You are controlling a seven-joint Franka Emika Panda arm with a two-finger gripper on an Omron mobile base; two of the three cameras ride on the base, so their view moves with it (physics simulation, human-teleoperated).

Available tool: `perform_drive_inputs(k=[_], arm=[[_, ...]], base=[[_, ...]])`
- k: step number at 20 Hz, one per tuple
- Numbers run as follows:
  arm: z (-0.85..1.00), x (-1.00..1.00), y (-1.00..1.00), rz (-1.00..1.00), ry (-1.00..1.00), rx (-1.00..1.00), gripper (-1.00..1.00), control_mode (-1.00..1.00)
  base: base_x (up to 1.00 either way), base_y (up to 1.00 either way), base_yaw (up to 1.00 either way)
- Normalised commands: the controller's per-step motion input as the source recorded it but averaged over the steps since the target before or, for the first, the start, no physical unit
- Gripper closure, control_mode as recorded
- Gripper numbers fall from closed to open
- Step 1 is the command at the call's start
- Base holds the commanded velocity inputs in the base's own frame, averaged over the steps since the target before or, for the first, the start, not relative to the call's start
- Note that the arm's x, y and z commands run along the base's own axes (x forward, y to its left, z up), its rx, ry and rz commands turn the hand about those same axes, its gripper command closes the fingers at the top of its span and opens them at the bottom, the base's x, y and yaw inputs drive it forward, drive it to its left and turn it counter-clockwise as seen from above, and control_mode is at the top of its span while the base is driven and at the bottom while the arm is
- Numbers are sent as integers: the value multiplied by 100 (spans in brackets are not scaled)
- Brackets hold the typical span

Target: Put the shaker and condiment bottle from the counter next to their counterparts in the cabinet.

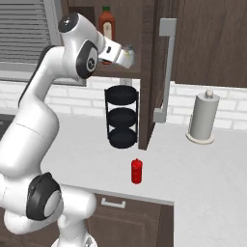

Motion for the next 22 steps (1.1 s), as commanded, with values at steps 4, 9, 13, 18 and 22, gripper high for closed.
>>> perform_drive_inputs(k=[4,9,13,18,22], arm=[[-42,-96,14,4,-4,-1,-100,-100],[-47,-83,5,1,0,0,-100,-100],[-28,-48,0,0,0,-2,-100,-100],[-29,-28,0,0,3,-5,-100,-100],[-32,-19,0,0,2,-4,-100,-100]], base=[[0,0,0],[0,0,0],[0,0,0],[0,0,0],[0,0,0]])
